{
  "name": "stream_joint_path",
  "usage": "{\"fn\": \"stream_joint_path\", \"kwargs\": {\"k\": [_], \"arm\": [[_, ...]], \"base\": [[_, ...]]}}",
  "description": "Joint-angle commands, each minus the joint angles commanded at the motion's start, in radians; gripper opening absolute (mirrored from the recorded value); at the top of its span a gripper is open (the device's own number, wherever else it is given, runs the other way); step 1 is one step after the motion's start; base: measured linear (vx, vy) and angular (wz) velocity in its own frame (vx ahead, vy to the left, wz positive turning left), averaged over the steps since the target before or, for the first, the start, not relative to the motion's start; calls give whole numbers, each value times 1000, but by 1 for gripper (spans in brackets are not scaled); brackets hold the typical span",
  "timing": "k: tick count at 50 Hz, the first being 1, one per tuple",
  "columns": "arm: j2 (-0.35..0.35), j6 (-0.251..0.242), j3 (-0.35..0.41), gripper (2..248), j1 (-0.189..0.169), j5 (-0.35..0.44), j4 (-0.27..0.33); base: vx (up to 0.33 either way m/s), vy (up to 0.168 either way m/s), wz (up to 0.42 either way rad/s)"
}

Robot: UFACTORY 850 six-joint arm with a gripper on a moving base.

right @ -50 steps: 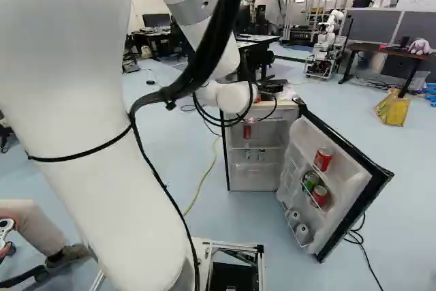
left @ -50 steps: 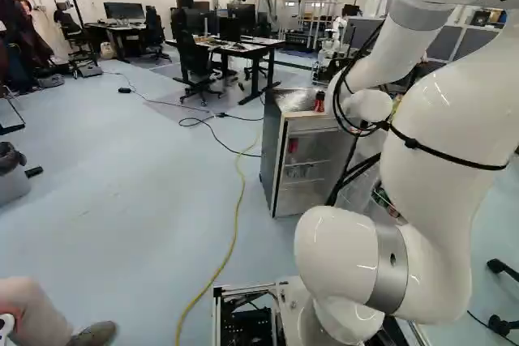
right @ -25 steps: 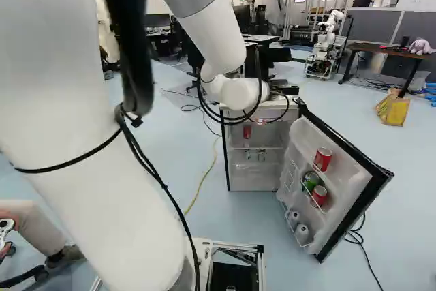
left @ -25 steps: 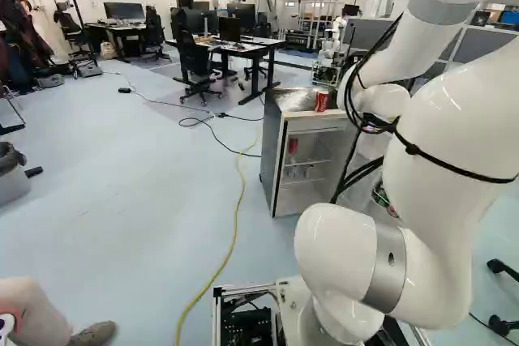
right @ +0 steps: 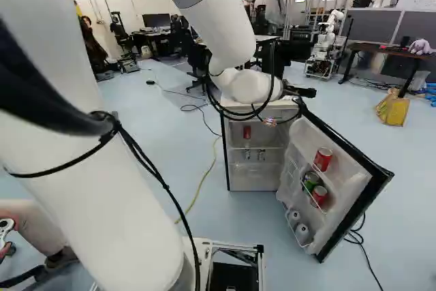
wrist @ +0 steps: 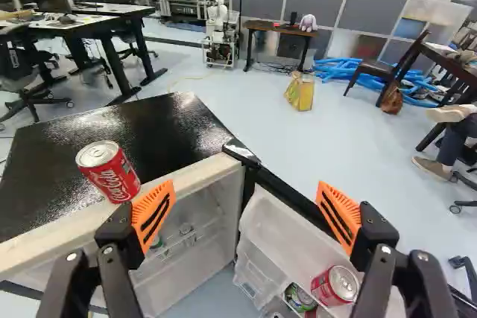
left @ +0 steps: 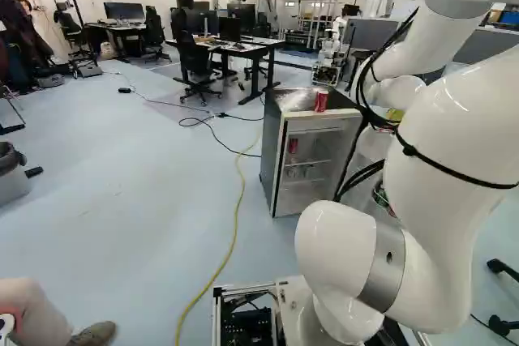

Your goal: Grab a drink from the fridge

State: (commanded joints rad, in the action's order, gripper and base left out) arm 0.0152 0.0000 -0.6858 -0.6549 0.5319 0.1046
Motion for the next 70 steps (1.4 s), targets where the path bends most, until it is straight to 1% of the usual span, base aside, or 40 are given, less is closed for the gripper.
{"fn": "stream_joint_path", "kwargs": {"k": [25,70], "arm": [[17,0,-75,247,-67,-108,-36],[91,0,-255,247,-164,-312,-101]], "base": [[0,0,0],[0,0,0]]}}
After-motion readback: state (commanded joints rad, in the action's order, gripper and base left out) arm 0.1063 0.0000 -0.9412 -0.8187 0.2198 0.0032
